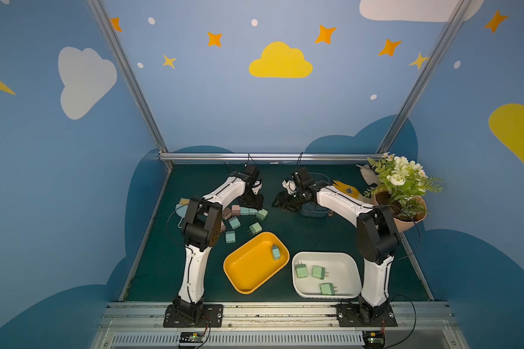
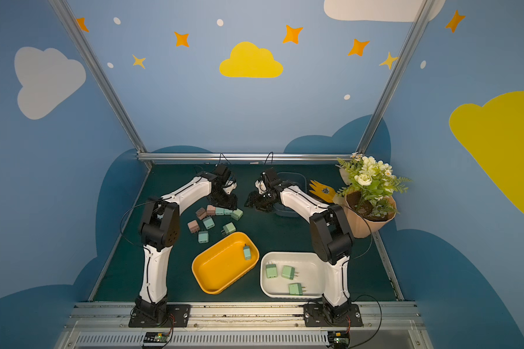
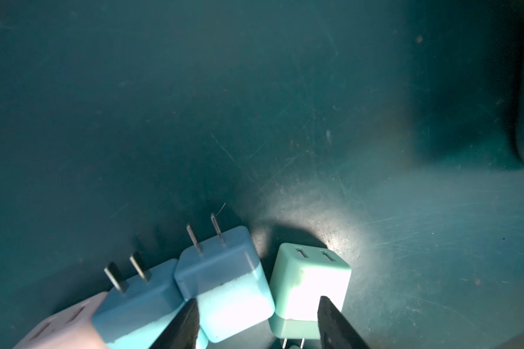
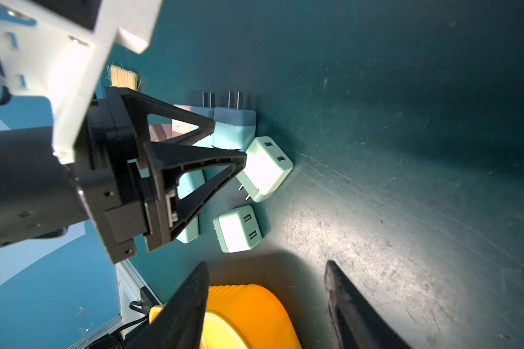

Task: Place the plugs by color into the storage box
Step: Pick up the plug from the center of the board.

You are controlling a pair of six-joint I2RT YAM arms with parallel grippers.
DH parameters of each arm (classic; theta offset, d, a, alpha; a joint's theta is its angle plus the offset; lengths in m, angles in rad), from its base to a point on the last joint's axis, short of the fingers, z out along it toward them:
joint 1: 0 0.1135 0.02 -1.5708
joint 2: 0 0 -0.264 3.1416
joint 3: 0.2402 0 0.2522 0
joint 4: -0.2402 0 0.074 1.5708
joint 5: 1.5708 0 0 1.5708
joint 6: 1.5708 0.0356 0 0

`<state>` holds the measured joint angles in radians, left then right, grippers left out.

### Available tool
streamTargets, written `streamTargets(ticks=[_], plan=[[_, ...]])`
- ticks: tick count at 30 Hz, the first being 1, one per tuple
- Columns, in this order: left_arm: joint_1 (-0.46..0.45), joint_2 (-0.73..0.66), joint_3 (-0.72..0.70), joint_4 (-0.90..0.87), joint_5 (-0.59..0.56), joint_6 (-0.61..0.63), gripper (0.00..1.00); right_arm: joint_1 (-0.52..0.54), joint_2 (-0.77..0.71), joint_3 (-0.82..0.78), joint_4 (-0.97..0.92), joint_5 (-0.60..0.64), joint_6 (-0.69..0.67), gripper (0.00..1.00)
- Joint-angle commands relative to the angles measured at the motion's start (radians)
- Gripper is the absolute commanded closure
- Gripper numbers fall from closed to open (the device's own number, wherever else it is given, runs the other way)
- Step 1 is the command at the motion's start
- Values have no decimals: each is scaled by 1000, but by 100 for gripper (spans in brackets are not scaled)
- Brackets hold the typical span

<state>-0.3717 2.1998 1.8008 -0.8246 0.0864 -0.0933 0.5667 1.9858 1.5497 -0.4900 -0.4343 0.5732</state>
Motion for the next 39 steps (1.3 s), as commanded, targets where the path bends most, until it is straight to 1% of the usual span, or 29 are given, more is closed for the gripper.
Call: streamTargets(ticks=[1, 9, 10, 12, 18, 23, 29, 34, 39], plan=[[6, 31, 27, -18, -9, 22, 38, 8, -19, -5, -22, -11, 9, 39], [6, 69, 32, -10, -51, 44, 38, 9, -9, 5, -31, 0, 2, 39], [5, 72, 32, -8, -49, 45, 39, 9, -5, 10, -34, -3, 1, 39], [5, 76, 31, 0, -23, 58, 45, 10, 2, 17, -38, -4, -1, 39], [0, 78, 23, 12, -18, 62, 48, 15, 11, 24, -35, -7, 13, 40], [-3, 70, 13, 21, -56, 92, 50, 20, 10, 40, -43, 0, 7, 40], [-3, 36, 6, 28, -21, 97, 60, 33, -7, 50, -61, 9, 0, 42], [-6, 3, 5, 23, -7, 107, 74, 50, -48, 28, -64, 26, -4, 42], [-10, -52, -7, 24, -13, 104, 78, 64, -110, -4, -60, 53, 1, 43]])
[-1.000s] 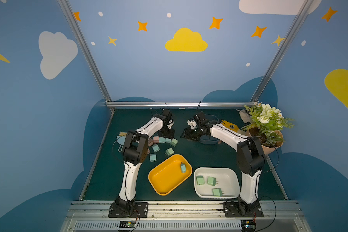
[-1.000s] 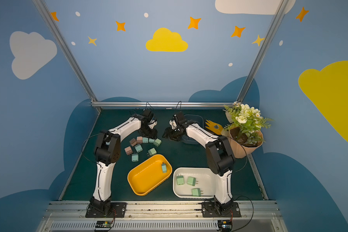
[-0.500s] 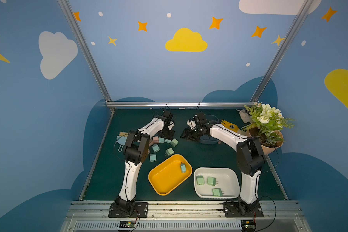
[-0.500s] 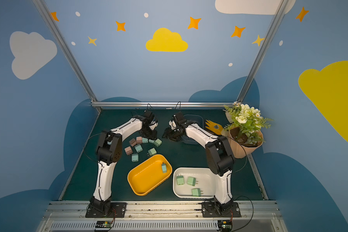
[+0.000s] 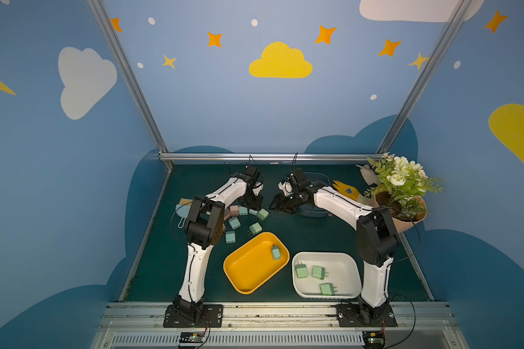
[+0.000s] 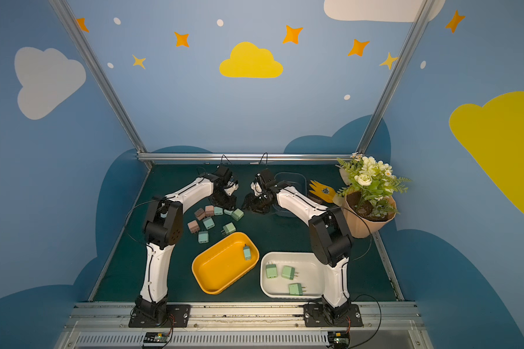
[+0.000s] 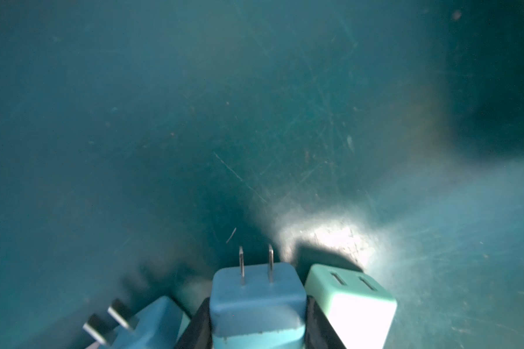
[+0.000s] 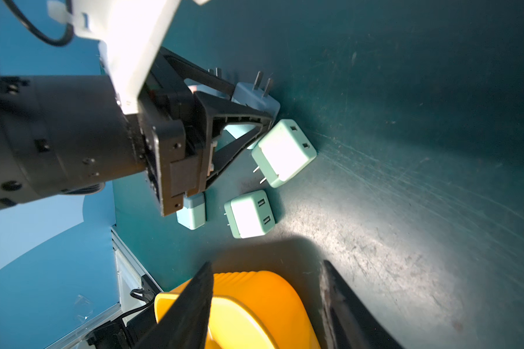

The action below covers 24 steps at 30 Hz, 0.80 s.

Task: Place the plugs by color into the storage box
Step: Pick up the plug from the center of the board.

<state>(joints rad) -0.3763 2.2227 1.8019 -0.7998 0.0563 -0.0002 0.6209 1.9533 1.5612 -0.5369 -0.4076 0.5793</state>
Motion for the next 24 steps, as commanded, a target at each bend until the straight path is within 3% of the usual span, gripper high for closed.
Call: streamTargets(ticks=[1, 11, 24], plan=[[-7, -89, -14, 2, 17, 12, 79, 15, -93, -25, -14, 34, -5, 43], [-29, -282, -108, 14, -1, 7, 79, 94, -273, -116, 6, 136, -1, 46], [-239, -710, -488, 4, -74, -101, 79, 234, -553, -454, 162, 303, 52, 45]])
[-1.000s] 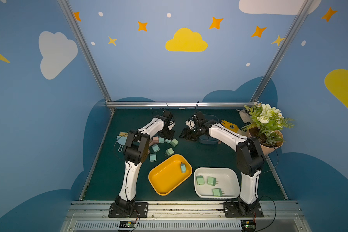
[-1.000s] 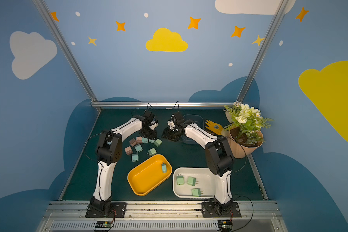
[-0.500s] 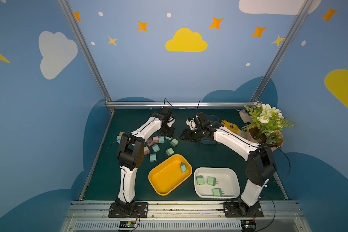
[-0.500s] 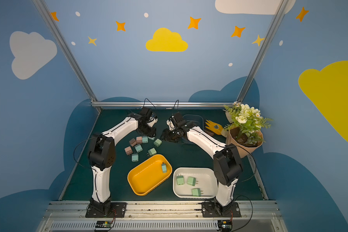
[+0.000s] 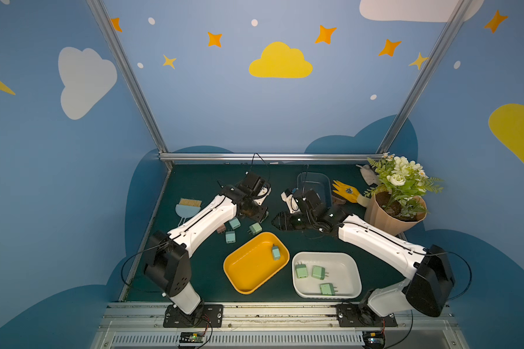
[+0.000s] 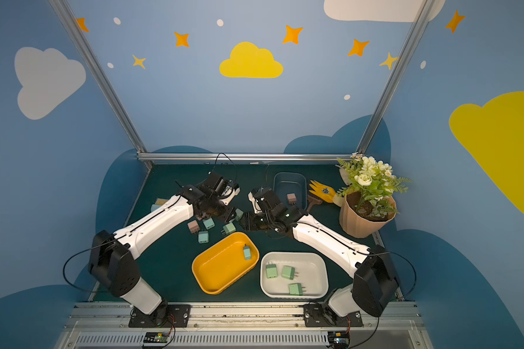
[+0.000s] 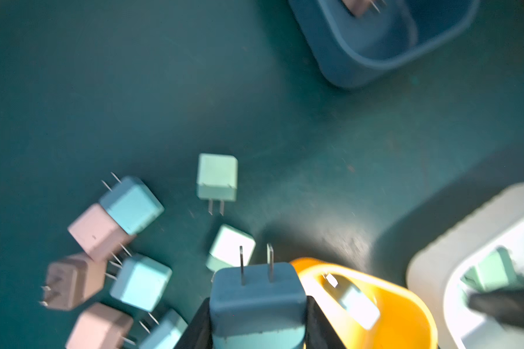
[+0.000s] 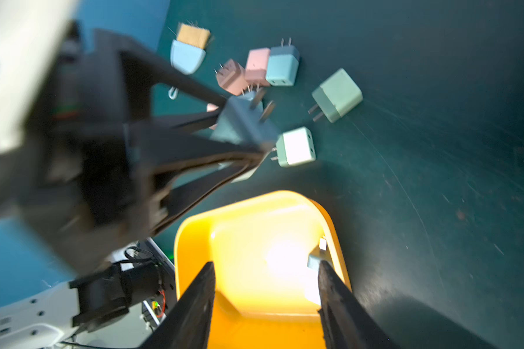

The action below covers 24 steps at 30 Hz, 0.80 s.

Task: Place the plugs by color into the storage box
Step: Pick up the plug from the center of the board, then place the plug in the storage box.

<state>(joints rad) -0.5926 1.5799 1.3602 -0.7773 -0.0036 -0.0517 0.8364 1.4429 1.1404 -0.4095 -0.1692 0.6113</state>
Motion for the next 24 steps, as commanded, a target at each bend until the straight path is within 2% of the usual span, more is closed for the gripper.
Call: streamTargets(ticks=[1, 7, 10, 16, 21, 24], plan=[[-39, -97, -76, -19, -8, -67, 79, 29, -59, -55, 34, 76, 20, 45], [-122, -198, -222, 0, -1, -161, 79, 96, -132, -180, 32, 146, 9, 43], [-162, -231, -310, 50, 3, -201, 79, 129, -183, -262, 90, 156, -4, 43], [-174, -238, -419, 138, 18, -242, 80, 138, -247, -346, 107, 161, -55, 42], [-175, -205, -470, 242, 50, -215, 75, 136, -250, -351, 68, 194, -122, 40], [-174, -171, -459, 263, 66, -195, 66, 135, -247, -349, 70, 207, -135, 39]])
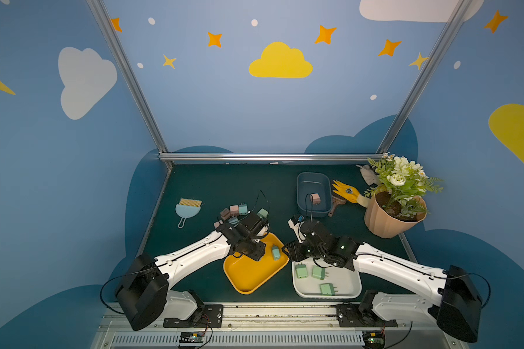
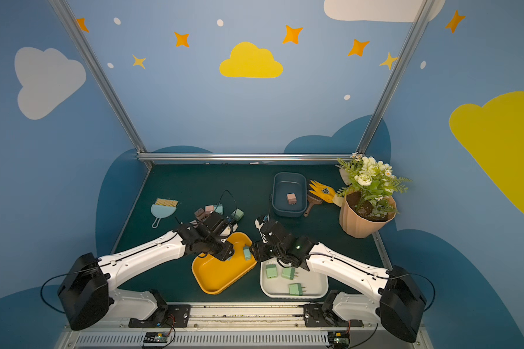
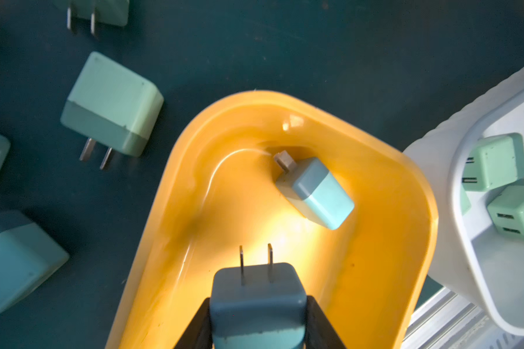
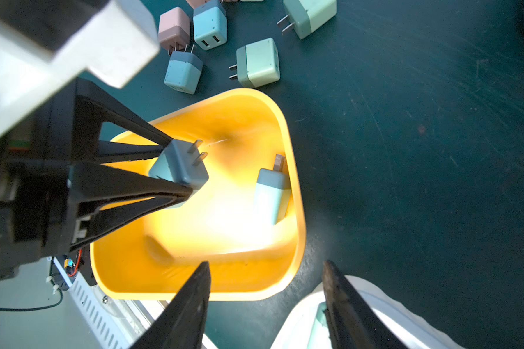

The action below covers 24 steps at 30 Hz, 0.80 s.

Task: Place the plugs by color into the storage box
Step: Place the plug in the storage box.

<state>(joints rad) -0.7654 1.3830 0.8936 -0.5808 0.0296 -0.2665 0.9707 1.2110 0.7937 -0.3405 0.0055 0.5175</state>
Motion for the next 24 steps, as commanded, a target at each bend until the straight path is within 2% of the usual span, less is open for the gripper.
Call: streamTargets(ticks=[1, 3, 6, 10, 16, 21, 24], plan=[[0, 36, 12, 71, 35, 28, 61, 0, -13, -2, 4, 29, -49, 39], [0, 50, 24, 72, 29, 51, 44, 0, -12, -1, 7, 27, -68, 38], [1, 43, 27, 75, 8, 88, 31, 0, -16, 2, 6, 39, -95, 37], [7, -2, 20, 79, -14, 146, 29, -1, -27, -3, 71, 82, -143, 37], [55, -64, 18, 129, 60, 236, 32, -19, 7, 47, 108, 113, -201, 36], [151, -140, 0, 202, 111, 261, 34, -51, 57, 99, 112, 133, -207, 36], [235, -176, -15, 254, 139, 261, 41, -78, 113, 153, 105, 133, -213, 35]])
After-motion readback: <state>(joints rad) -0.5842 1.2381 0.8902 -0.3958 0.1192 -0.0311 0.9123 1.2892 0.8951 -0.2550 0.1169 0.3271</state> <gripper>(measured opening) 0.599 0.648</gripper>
